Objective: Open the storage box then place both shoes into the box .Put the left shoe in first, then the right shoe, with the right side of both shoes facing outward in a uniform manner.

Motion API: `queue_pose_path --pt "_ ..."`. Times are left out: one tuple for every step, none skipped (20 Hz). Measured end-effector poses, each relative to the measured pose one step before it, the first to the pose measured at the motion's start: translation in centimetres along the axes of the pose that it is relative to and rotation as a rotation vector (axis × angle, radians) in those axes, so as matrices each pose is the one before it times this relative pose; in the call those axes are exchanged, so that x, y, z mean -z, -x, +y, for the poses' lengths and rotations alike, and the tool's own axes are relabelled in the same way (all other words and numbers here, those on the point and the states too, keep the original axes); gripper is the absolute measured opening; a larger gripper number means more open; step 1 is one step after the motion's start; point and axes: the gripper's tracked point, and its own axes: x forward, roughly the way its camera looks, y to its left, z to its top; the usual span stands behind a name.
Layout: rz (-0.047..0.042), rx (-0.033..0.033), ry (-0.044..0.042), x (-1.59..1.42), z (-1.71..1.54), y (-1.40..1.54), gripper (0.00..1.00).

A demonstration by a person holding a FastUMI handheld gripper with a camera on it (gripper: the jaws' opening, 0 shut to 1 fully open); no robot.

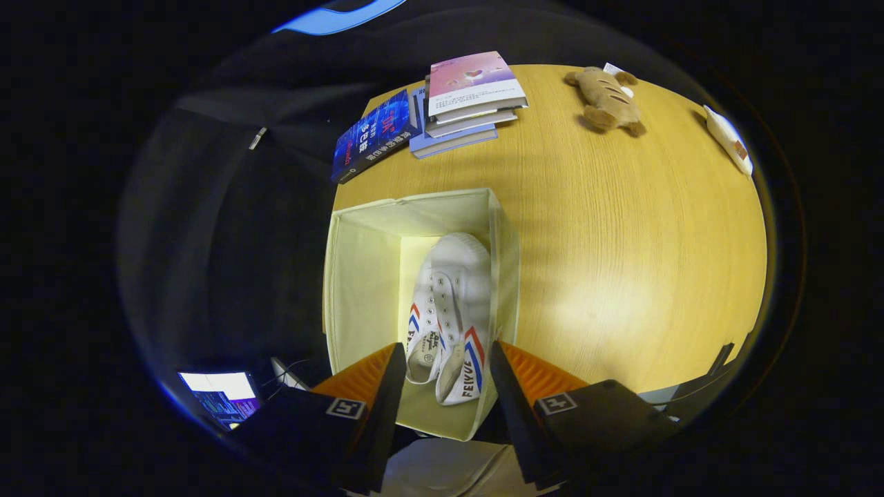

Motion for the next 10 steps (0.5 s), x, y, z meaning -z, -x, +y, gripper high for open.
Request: queue_pose_path --pt "-0.00130 -0.00683 -0.00235 0.167 -0.055 0.199 0.87" --pt "-0.00249 -0.00868 -0.00347 0.168 -0.098 0.171 0.90" --pt "-0.00395 -0.00822 -0.00358 0.182 -0.071 0.173 0.94" --pt "-0.00646 -0.00994 -0.00293 0.139 -0.107 0.294 0.94" --pt "-0.01312 -0.01313 -0.00309 0.054 -0.007 0.324 0.97" --pt "-0.01597 -0.00989 -0.00182 0.012 -0.101 0.503 0.97" --pt "-0.02594 -0.00178 0.00208 -0.218 -0.302 0.498 0.97" --pt "-0.03129 -0.00035 0.00592 -0.316 -0.398 0.490 0.97" --pt "-0.03192 -0.00303 0.00190 -0.422 -0.453 0.639 0.98" --pt "-0.03303 -0.00271 -0.00374 -0.340 -0.346 0.750 0.98"
